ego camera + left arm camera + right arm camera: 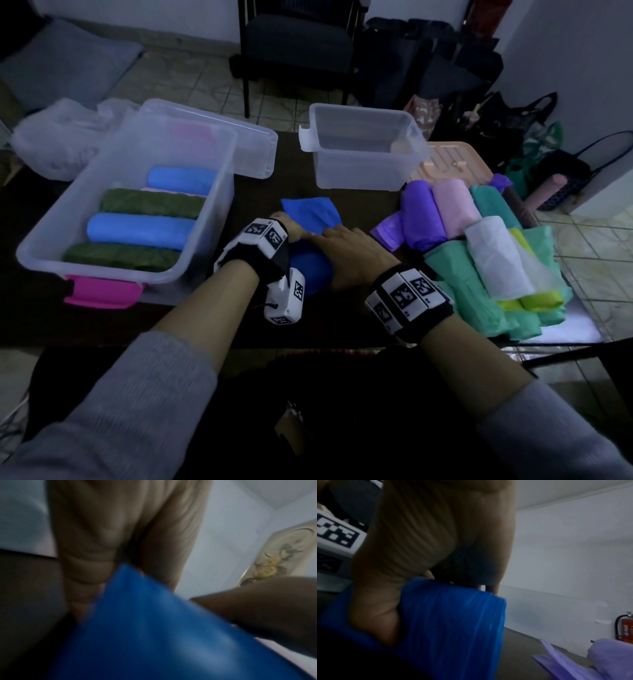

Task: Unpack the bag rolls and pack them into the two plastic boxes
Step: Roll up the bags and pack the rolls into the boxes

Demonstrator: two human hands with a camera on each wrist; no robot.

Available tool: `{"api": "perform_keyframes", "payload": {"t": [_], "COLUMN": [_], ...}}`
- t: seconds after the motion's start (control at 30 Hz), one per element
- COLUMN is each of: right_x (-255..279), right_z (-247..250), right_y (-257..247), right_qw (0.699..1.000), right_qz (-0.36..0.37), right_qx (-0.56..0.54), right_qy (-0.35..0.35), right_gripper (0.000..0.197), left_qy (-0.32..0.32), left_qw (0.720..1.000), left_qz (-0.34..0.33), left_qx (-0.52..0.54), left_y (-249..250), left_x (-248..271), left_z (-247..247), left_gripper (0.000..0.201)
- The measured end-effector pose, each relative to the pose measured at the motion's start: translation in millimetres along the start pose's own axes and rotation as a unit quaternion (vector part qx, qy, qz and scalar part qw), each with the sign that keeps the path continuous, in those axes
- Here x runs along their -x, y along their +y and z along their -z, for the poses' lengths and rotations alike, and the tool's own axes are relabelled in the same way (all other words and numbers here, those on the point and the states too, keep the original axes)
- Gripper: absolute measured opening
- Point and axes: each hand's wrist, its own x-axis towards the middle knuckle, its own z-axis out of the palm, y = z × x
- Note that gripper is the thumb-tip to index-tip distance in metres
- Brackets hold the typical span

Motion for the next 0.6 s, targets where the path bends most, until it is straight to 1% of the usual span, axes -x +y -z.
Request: {"api": "perform_keyframes", "payload": {"t": [0.07, 0.13, 0.23, 0.33, 0.4, 0.43, 0.5, 0.6], "right_x": [2.2, 3.9, 5.0, 5.2, 5.7, 6.3, 7.0, 5.0], "right_z": [-5.2, -8.9, -8.8, -5.5, -4.9, -5.1, -4.9, -4.0], "right_y": [-1.6, -2.0, -4.1, -7.5, -10.9, -12.7, -15.5, -18.5], "right_qw": [1.0, 1.0, 1.0, 0.999, 0.999, 0.998, 0.999, 0.999], "right_qz": [-0.001, -0.001, 0.006, 0.018, 0.029, 0.033, 0.033, 0.028], "right_qx": [0.006, -0.007, -0.024, -0.027, -0.032, -0.034, -0.031, -0.027], "right_qy": [0.003, 0.0, -0.007, -0.014, -0.026, -0.031, -0.028, -0.013], "right_gripper": [0.069, 0.062, 0.059, 0.06, 0.061, 0.062, 0.063, 0.061], "left_qy": [0.0, -0.007, 0.004, 0.027, 0.037, 0.05, 0.091, 0.174], "left_qw": [1.0, 0.995, 0.973, 0.959, 0.947, 0.943, 0.945, 0.958], "left_qz": [-0.015, -0.03, -0.032, -0.044, -0.055, -0.062, -0.078, -0.107], "left_qx": [0.023, 0.091, 0.23, 0.279, 0.314, 0.323, 0.304, 0.201], "left_y": [1.2, 2.7, 5.5, 10.7, 15.2, 17.3, 21.7, 24.1], "left_x": [0.0, -3.6, -4.6, -5.7, -7.3, -8.5, -8.6, -6.1], "left_z": [0.0, 0.7, 7.4, 16.0, 24.1, 28.2, 36.7, 43.4], "left_gripper": [0.052, 0.048, 0.055, 0.06, 0.058, 0.056, 0.055, 0.055]}}
